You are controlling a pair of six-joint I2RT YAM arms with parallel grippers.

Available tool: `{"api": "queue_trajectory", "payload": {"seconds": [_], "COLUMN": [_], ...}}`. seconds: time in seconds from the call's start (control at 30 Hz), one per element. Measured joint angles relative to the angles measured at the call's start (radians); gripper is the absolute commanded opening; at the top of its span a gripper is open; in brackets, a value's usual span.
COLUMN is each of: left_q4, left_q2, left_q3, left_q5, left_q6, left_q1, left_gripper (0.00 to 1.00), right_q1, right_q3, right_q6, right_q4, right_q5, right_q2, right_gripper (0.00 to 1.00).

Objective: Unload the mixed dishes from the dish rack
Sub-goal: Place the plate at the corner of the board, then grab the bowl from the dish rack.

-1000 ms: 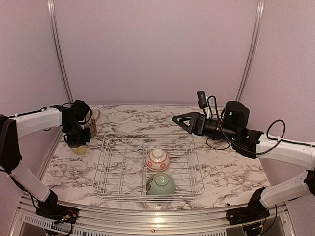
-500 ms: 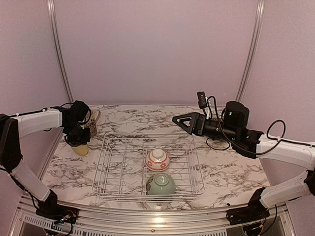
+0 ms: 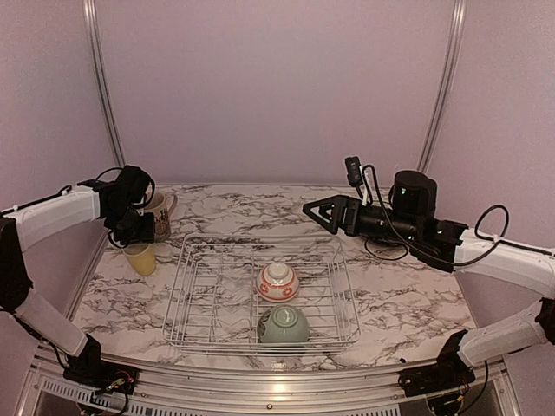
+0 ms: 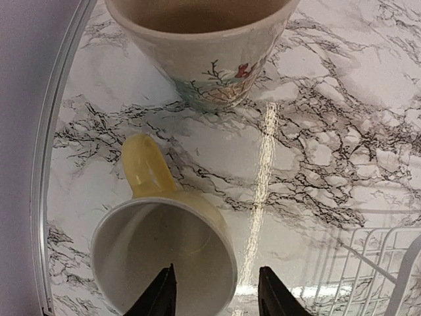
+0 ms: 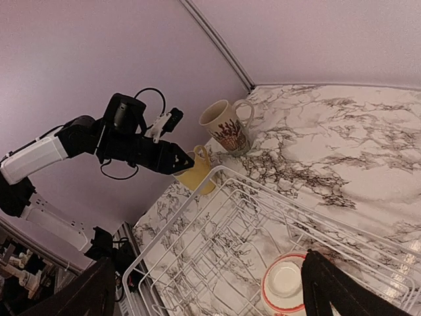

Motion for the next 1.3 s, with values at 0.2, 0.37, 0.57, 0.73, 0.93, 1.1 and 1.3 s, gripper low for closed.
{"api": "queue_trajectory", "payload": {"seconds": [0.2, 0.37, 0.57, 0.73, 0.93, 1.1, 1.3], "left_q4": [-0.021, -0.04, -0.04, -0.015, 0.075, 0.149, 0.205], "left_q2": [-0.088, -0.188, -0.346, -0.453, -0.565, -0.574, -0.574], "left_q3": [0.042, 0.053, 0.058, 0.058, 0.031, -0.001, -0.057], "left_q5": [0.002, 0.034, 0.129, 0.196, 0.311, 0.411, 0.465], "left_q6": [0.0, -0.005, -0.01, -0.026, -0.063, -0.1, -0.136], "left_q1": [0.0, 0.0, 0.0, 0.0, 0.0, -0.002, -0.014], "left_gripper": [0.52, 0.64, 0.75, 0.82, 0.88, 0.89, 0.89], "right_q1": [0.0, 0.027, 0.132, 0.201, 0.277, 0.295, 0.295], "right_q3": [0.102, 0.153, 0.248, 0.344, 0.471, 0.492, 0.518], "right_q6": [-0.106, -0.188, -0.277, -0.333, -0.378, -0.385, -0.384], "right_q4": [-0.131, -0.237, -0.37, -0.478, -0.62, -0.696, -0.759], "right_q5": [0.039, 0.082, 0.151, 0.231, 0.365, 0.425, 0.481], "right_q2": [0.026, 0.086, 0.22, 0.337, 0.491, 0.557, 0.597], "right_gripper": [0.95, 0.95, 0.95, 0.94, 0.92, 0.92, 0.88]}}
